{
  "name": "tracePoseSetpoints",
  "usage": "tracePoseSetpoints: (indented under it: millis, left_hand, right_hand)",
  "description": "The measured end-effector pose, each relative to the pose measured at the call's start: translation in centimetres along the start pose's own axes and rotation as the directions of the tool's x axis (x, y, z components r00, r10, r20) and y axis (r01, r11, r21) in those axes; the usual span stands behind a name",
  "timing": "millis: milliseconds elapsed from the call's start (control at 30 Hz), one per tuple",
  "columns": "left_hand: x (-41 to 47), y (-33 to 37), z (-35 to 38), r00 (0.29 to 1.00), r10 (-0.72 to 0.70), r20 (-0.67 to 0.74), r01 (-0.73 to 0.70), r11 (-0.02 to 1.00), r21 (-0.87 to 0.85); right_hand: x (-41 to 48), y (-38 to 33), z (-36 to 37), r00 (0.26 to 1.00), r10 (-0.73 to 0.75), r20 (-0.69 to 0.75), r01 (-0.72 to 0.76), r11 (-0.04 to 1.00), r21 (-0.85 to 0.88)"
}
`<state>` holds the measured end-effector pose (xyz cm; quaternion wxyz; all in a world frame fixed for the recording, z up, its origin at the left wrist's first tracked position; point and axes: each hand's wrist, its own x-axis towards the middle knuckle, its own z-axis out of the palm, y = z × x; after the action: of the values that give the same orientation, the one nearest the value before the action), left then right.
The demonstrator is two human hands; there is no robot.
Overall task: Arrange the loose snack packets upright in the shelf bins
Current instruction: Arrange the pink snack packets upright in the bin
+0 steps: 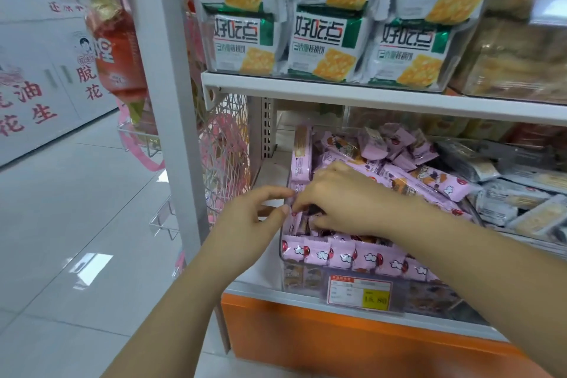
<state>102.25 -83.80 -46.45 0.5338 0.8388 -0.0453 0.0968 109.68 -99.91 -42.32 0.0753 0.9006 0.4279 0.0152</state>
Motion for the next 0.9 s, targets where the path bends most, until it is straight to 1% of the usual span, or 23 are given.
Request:
tracePoseSetpoints:
  millis: [67,200,300,367,467,533,600,667,700,767,833,900]
  left_hand:
    - [0.2,-0.1,-0.1,1.0,0.008,0.006,-0.008,1.0,0.004]
    - [0.6,-0.4,0.0,1.0,0.025,0.009,-0.025,1.0,0.005]
    - [0.8,-0.6,0.2,0.999,0.054,0.003,-0.054,0.999,0.009]
    - [0.8,-0.7,0.3,0.997,0.072,-0.001,-0.072,0.997,0.024]
    - [0.8,-0.8,0.4,0.996,0.091,-0.013,-0.09,0.994,0.058]
    - [0.7,-0.7,0.5,0.995,0.102,-0.019,-0.1,0.991,0.086]
    - [0.6,-0.7,0.4,0.991,0.13,-0.029,-0.126,0.983,0.131]
    - [0.4,-0.5,0.3,0.983,0.18,-0.029,-0.171,0.968,0.186]
    - [0.3,-0.3,0.3,0.979,0.204,-0.017,-0.196,0.958,0.21]
    - [0.0,0.1,0.5,0.97,0.243,0.023,-0.241,0.936,0.255]
    - [-0.3,0.5,0.9,0.963,0.263,0.056,-0.268,0.918,0.293]
    - [-0.5,0.8,1.4,0.957,0.285,0.057,-0.288,0.904,0.315]
  right_hand:
    - [0.1,0.1,0.4,1.0,-0.02,-0.023,0.021,1.0,0.015]
    - [0.3,0.0,0.8,0.987,-0.064,-0.146,0.071,0.997,0.042]
    - [0.1,0.2,0.7,0.978,-0.067,-0.195,0.082,0.994,0.07]
    - [-0.5,0.5,0.8,0.963,-0.056,-0.264,0.093,0.987,0.13]
    - [-2.0,0.7,1.0,0.915,0.02,-0.403,0.099,0.957,0.273]
    - [-3.2,0.6,1.0,0.886,0.085,-0.456,0.092,0.931,0.353]
    - [-4.2,0.3,0.9,0.842,0.172,-0.512,0.087,0.893,0.442]
    - [-5.3,0.0,0.6,0.78,0.303,-0.547,0.08,0.82,0.567]
    - [-5.8,-0.2,0.5,0.754,0.389,-0.529,0.072,0.752,0.655]
    - [-6.7,-0.6,0.1,0.721,0.532,-0.444,0.083,0.57,0.817]
    - [-7.5,-1.1,-0.1,0.709,0.608,-0.357,0.113,0.402,0.909]
    - [-8.3,-1.7,0.0,0.721,0.631,-0.286,0.131,0.281,0.951]
